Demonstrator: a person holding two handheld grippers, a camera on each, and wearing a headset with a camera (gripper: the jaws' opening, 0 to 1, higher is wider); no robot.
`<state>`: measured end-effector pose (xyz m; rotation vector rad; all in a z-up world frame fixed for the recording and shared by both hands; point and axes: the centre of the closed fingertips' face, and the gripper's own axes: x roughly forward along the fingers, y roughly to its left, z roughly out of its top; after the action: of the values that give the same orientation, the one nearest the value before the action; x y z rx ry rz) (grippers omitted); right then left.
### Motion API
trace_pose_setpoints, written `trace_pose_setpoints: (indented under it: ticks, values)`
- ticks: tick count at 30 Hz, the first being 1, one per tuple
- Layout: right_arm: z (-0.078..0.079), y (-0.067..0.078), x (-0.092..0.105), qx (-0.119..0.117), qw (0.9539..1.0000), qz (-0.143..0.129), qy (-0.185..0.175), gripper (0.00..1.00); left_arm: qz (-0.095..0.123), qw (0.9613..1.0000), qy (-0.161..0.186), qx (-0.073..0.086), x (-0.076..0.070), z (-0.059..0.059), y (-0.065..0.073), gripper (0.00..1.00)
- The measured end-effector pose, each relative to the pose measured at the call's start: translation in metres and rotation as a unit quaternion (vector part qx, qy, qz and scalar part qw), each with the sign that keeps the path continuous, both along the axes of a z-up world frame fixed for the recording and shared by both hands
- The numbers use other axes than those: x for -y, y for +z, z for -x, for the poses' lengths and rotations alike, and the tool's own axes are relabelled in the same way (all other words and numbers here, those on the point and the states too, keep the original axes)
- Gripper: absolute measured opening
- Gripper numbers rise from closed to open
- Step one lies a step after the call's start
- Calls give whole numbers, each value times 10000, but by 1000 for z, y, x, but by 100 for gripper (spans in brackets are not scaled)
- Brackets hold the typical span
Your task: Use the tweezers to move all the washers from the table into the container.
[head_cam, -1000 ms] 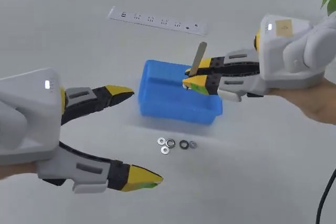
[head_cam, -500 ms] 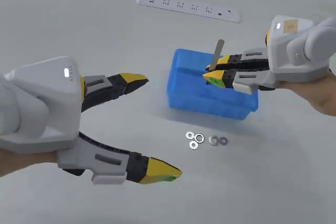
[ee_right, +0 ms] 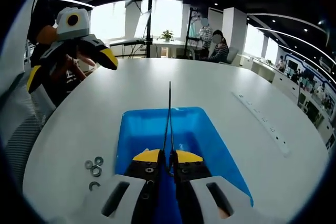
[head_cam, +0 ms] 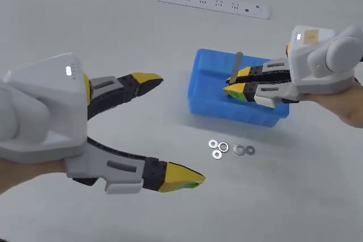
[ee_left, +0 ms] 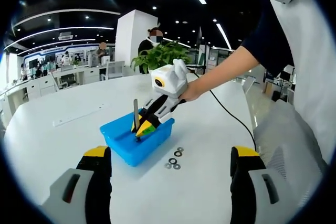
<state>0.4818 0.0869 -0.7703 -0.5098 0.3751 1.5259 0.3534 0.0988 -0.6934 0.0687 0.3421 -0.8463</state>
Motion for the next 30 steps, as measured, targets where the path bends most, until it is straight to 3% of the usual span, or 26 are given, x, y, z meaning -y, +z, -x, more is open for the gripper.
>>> trace_pose_setpoints:
  ticks: [17,20,23,30]
  values:
    - [-7,17,0,-184,9991,-314,-227,8,34,10000,33,-16,0,-1,3,99]
    - [-3,21,-1,-172,9991,-330,-180,8,110,9996,257,6,-8,-14,6,99]
    - [3,23,-3,-71,9996,-279,-71,8,109,9989,436,89,-13,-31,8,91]
    - [12,30,-2,29,9996,-274,53,8,206,9992,186,272,5,-61,22,80]
